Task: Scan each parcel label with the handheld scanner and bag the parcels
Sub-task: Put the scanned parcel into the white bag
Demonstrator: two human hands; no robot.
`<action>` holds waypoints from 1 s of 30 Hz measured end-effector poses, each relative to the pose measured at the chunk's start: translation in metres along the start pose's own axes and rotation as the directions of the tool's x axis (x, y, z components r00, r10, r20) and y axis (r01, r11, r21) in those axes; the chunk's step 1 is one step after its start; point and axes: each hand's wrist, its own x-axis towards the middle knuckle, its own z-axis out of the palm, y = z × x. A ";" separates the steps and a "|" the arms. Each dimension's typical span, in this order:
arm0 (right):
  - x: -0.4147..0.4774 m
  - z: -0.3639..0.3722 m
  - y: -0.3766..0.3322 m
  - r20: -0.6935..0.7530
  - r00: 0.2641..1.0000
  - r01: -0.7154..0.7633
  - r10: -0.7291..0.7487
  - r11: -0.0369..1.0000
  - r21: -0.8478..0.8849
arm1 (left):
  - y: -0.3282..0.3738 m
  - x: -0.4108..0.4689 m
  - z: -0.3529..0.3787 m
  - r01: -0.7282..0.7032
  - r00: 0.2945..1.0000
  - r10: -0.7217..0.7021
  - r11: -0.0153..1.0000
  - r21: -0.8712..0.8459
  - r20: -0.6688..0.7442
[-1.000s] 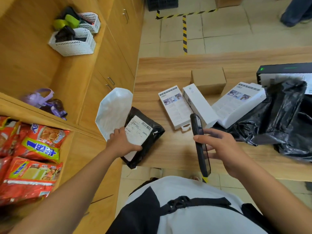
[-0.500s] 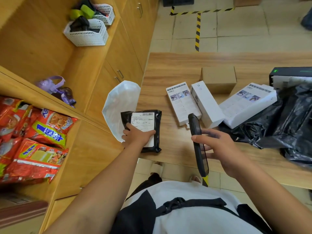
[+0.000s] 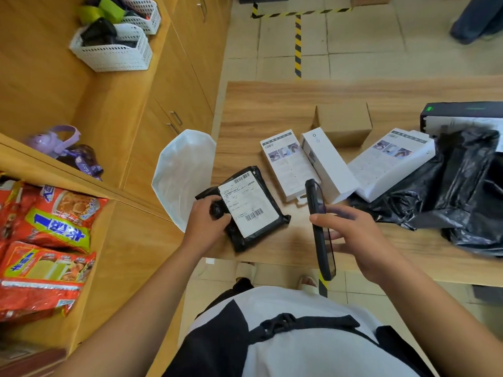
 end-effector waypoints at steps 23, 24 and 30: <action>-0.006 0.066 -0.042 -0.188 0.981 -0.139 0.047 0.847 -0.513 | -0.025 0.059 0.027 -0.591 0.766 0.327 0.697 0.407 0.553; -0.007 0.069 -0.048 -0.179 0.983 -0.144 0.040 0.773 -0.618 | -0.026 0.059 0.028 -0.595 0.764 0.333 0.697 0.401 0.553; -0.001 0.090 -0.062 -0.131 0.990 -0.139 0.058 0.162 -0.977 | -0.027 0.060 0.030 -0.611 0.748 0.344 0.691 0.386 0.568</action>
